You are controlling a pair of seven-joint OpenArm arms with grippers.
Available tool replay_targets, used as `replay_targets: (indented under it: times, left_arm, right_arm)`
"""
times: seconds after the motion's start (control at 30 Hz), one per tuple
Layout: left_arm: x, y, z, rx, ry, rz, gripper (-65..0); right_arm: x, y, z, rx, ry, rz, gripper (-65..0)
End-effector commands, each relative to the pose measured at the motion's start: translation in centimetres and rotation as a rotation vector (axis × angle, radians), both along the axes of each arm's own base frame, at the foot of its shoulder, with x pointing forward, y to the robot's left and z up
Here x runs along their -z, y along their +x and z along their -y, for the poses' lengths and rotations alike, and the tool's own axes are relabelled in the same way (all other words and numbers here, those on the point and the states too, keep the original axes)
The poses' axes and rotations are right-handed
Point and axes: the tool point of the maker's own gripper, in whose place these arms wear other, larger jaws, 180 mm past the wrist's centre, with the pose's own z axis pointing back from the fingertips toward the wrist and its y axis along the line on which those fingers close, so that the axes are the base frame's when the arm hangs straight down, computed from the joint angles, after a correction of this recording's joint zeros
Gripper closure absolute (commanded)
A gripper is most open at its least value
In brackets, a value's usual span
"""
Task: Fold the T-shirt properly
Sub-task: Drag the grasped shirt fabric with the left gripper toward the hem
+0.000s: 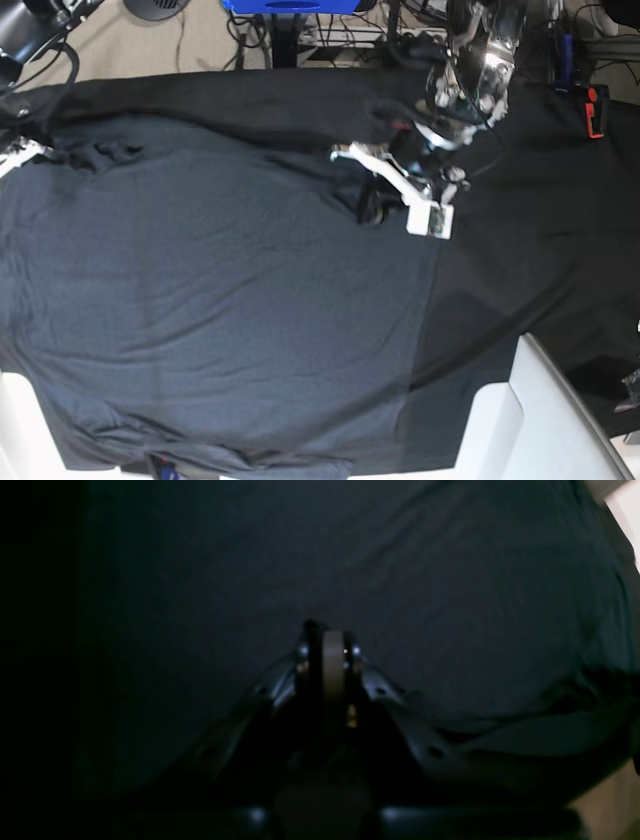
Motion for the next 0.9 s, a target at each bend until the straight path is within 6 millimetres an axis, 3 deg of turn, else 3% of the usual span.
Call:
replay_targets:
  times: [0.0, 0.43, 0.77, 0.87]
  left_arm:
    - [-1.5, 1.0, 0.4, -0.002, -0.023, 0.052, 0.0]
    - [-3.8, 4.3, 0.7, -0.040, -0.048, 0.124, 0.0]
    - [-3.1, 6.4, -0.2, -0.080, -0.026, 0.117, 0.0]
    - [-2.9, 7.0, -0.4, -0.083, -0.020, 0.115, 0.0]
  right_arm:
    - [-1.2, 1.0, 1.1, 0.003, -0.031, 0.040, -0.2]
    - [-2.0, 3.1, 1.5, 0.095, -0.008, 0.054, -0.2]
    - [-2.6, 4.6, 1.9, 0.181, 0.007, 0.069, -0.2]
    - [-2.1, 5.6, 0.9, 0.147, 0.028, 0.061, -0.2]
